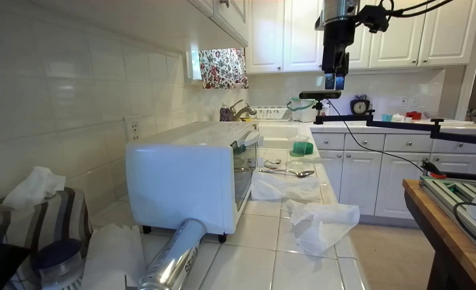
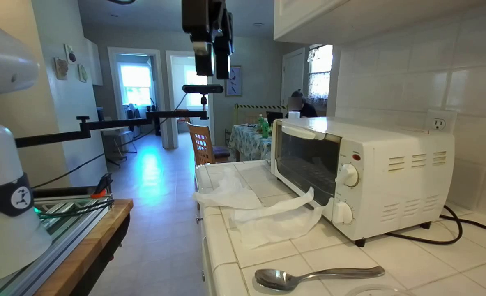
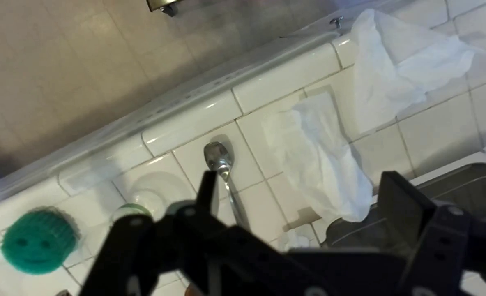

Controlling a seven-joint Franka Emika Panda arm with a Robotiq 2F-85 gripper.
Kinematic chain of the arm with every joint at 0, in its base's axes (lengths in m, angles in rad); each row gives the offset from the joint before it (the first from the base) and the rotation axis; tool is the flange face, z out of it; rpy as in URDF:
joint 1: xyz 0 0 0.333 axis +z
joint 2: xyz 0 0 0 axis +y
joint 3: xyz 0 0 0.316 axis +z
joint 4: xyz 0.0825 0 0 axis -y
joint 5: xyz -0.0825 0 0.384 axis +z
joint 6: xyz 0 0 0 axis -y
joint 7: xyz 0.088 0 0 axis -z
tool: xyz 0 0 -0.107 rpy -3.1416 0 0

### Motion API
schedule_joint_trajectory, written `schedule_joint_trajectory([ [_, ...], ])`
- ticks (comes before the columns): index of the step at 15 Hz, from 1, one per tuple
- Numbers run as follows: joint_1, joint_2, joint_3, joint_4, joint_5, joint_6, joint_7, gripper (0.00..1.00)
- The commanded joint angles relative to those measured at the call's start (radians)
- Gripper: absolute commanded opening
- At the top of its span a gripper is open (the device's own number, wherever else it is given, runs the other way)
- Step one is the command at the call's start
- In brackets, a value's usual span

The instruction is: Open the oven and put a spoon into it

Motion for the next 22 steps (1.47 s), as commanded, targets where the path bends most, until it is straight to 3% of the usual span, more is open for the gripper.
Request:
schedule_joint_trajectory([
  [1, -0.032, 0.073, 0.025, 0.039, -0.007, 0.026, 0.171, 1.0],
  [2, -0.015, 0.046, -0.003, 0.01, -0.004, 0.036, 0.084, 1.0],
  [5, -0.015, 0.069, 0.012, 0.027, -0.003, 0.039, 0.146, 1.0],
  [7, -0.047, 0.105, 0.032, 0.052, -0.024, 0.059, 0.265, 1.0],
  [12, -0.055, 0.204, 0.038, 0.103, -0.001, 0.189, 0.421, 1.0],
  [22, 0.028, 0.415, 0.041, 0.25, 0.051, 0.214, 0.665, 1.0],
])
